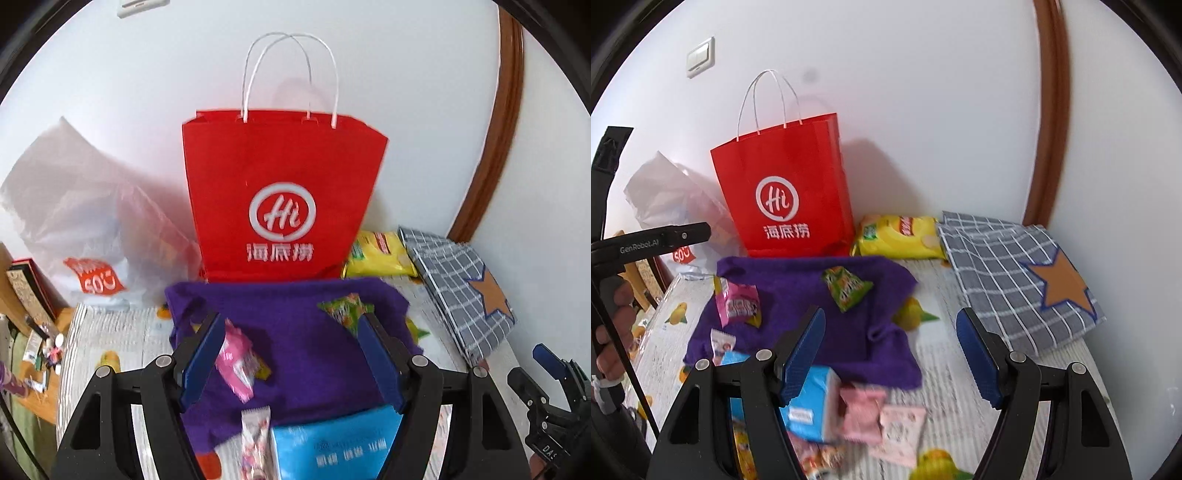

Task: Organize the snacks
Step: 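Grasp the pink pastry packet with the right gripper while the left grasps the long white stick snack, then lift and carry both held snacks over the purple towel with both grippers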

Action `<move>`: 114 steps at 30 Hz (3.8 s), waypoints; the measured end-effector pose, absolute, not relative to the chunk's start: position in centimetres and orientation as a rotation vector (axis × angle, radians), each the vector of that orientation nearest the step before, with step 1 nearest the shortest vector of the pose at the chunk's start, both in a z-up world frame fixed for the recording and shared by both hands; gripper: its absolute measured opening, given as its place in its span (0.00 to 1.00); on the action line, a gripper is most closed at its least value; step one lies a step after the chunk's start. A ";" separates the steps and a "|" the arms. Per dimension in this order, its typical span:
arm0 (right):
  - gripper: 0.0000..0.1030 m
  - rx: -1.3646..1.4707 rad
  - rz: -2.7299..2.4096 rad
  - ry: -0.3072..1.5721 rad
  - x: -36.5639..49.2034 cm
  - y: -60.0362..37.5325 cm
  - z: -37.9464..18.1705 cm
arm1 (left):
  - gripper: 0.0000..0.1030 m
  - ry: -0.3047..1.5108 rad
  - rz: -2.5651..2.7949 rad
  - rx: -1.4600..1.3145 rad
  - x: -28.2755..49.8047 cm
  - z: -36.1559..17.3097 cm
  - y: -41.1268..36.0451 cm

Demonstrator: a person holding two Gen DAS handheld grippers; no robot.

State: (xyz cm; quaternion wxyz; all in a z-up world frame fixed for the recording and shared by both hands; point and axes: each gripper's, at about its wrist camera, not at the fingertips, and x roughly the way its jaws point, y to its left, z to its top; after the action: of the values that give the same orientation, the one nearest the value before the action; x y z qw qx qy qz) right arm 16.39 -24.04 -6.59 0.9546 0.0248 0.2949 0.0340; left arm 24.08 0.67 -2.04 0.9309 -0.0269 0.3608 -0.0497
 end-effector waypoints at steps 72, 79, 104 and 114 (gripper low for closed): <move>0.45 0.006 0.085 0.819 16.0 -25.4 -23.5 | 0.24 0.943 -0.207 -0.205 19.3 -19.3 6.4; 0.46 0.012 0.091 0.819 15.9 -25.4 -23.5 | 0.19 0.885 -0.169 -0.122 18.4 -18.4 5.8; 0.34 -0.001 0.127 0.652 17.5 -22.9 -12.4 | 0.19 0.711 -0.182 -0.145 18.6 -7.6 4.4; 0.34 -0.005 0.202 0.623 23.3 -19.0 -7.5 | 0.19 0.709 -0.094 -0.227 23.0 -7.4 5.8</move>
State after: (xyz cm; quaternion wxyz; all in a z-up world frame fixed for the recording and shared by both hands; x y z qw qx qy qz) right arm 23.26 -18.98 -7.50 0.9468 -0.0023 0.3061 0.0991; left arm 22.97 5.76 -7.41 0.9304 -0.1111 0.3462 -0.0460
